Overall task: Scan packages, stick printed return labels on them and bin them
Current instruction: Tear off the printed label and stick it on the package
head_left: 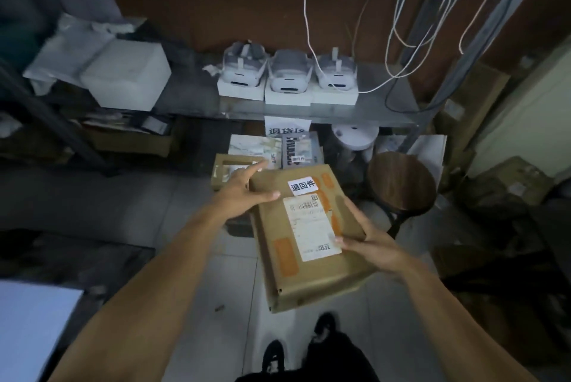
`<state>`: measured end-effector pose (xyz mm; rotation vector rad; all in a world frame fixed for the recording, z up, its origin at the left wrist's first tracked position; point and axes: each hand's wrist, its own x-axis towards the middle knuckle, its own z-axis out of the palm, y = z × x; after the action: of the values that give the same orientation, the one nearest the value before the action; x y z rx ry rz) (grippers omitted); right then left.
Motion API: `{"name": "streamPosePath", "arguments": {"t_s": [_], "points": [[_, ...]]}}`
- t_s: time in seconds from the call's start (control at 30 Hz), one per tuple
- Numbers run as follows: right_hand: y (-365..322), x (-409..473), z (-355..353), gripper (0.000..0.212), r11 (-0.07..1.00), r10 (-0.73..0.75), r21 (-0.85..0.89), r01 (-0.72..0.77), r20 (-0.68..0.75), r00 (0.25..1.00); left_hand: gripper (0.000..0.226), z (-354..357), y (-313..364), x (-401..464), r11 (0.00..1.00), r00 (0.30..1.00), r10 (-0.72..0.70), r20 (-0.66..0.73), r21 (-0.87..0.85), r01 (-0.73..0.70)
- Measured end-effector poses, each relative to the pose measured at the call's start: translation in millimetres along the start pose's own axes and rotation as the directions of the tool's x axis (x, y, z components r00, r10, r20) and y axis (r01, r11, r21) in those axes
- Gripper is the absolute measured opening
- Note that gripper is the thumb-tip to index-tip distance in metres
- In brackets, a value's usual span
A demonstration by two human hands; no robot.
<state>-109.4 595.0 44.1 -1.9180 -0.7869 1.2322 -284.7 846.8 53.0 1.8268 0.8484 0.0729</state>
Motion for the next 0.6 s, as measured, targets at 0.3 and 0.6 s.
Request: {"name": "streamPosePath", "arguments": {"t_s": [0.3,0.6], "points": [[-38.8,95.1,-27.6,0.077,0.995,-0.073,0.071,0.066,0.090,0.993,0.069,-64.0,-16.7,62.2,0.991,0.996,-0.051,0.072,-0.117,0.059],[-77.0,203.9,-63.3,0.096,0.907,-0.045,0.385,0.171,-0.315,0.948,0.063,-77.3,-14.3,147.2,0.968,0.937,-0.108,-0.334,-0.248,0.023]]}}
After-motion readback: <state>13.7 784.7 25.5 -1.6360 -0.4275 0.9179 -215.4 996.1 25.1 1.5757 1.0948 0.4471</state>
